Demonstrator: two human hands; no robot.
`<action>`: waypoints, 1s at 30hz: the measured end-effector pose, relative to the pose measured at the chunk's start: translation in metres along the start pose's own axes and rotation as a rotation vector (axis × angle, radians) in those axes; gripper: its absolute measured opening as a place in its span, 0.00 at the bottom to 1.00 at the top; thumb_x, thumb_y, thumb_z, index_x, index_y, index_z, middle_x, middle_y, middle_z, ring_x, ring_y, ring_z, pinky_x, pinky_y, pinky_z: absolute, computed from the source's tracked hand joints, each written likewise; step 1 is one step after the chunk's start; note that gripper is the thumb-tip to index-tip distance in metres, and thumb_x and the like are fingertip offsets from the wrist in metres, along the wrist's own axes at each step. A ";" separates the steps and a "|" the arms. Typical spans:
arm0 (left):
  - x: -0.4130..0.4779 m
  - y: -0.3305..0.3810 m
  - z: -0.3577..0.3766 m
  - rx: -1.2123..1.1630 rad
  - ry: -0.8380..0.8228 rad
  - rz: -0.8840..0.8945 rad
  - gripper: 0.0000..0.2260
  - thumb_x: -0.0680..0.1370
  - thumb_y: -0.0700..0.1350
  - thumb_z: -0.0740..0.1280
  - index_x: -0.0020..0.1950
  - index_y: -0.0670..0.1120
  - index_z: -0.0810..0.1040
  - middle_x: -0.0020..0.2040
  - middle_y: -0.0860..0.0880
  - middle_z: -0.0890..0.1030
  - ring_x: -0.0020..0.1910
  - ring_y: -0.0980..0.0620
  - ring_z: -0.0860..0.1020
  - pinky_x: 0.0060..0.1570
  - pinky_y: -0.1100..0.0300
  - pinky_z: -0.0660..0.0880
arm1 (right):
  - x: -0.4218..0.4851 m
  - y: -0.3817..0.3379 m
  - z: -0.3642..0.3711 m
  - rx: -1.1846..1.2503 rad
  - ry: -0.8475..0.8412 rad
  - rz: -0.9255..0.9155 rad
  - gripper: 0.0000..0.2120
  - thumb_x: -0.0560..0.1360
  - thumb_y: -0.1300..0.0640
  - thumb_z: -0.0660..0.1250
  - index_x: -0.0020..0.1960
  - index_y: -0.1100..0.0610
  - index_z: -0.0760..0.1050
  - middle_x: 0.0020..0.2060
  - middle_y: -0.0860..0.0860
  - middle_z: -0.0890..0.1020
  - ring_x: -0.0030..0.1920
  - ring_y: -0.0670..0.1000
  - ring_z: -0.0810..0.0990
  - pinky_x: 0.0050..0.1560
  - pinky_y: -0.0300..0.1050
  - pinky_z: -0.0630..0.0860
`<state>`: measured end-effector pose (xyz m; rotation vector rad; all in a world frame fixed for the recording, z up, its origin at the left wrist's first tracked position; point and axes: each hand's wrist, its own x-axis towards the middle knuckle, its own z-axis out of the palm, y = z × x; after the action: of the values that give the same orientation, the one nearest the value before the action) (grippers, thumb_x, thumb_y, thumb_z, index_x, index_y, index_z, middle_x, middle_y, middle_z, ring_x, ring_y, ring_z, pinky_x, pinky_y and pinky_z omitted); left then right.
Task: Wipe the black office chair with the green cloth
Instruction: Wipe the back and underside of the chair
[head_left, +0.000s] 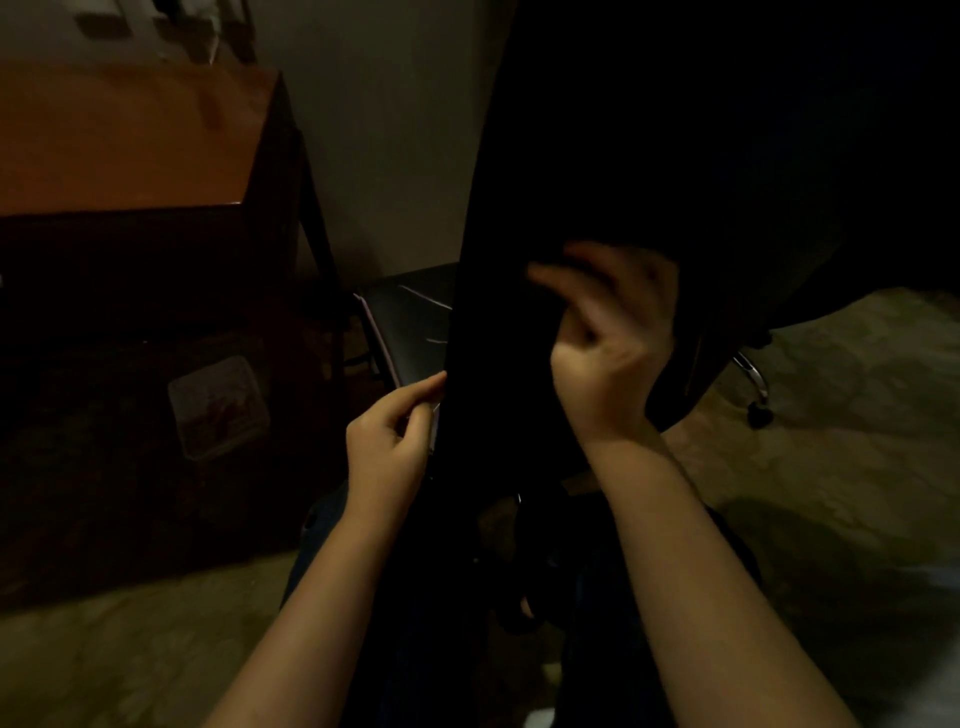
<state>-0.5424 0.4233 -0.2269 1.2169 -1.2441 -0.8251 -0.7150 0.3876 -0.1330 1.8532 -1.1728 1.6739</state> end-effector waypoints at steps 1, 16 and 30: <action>0.000 0.001 -0.001 -0.032 -0.004 -0.015 0.15 0.80 0.33 0.61 0.59 0.49 0.81 0.54 0.54 0.83 0.56 0.61 0.80 0.53 0.69 0.75 | 0.014 -0.002 -0.002 0.018 0.088 0.018 0.13 0.70 0.68 0.67 0.49 0.56 0.84 0.50 0.53 0.81 0.55 0.57 0.74 0.61 0.39 0.68; 0.006 -0.002 0.002 -0.175 0.052 -0.062 0.15 0.83 0.34 0.55 0.58 0.45 0.80 0.53 0.47 0.83 0.55 0.56 0.82 0.52 0.67 0.75 | -0.038 -0.023 0.038 -0.068 -0.228 -0.266 0.18 0.81 0.61 0.54 0.60 0.54 0.81 0.61 0.49 0.80 0.56 0.53 0.71 0.54 0.51 0.74; 0.009 -0.001 -0.001 -0.029 0.030 -0.127 0.11 0.83 0.40 0.58 0.59 0.48 0.80 0.55 0.50 0.82 0.57 0.58 0.79 0.58 0.60 0.75 | -0.154 0.005 0.058 -0.082 -0.576 -0.238 0.05 0.68 0.60 0.77 0.44 0.57 0.85 0.52 0.50 0.85 0.52 0.55 0.71 0.45 0.48 0.80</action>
<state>-0.5398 0.4152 -0.2255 1.2899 -1.1357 -0.9111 -0.6736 0.3908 -0.2929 2.3926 -1.1372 0.9734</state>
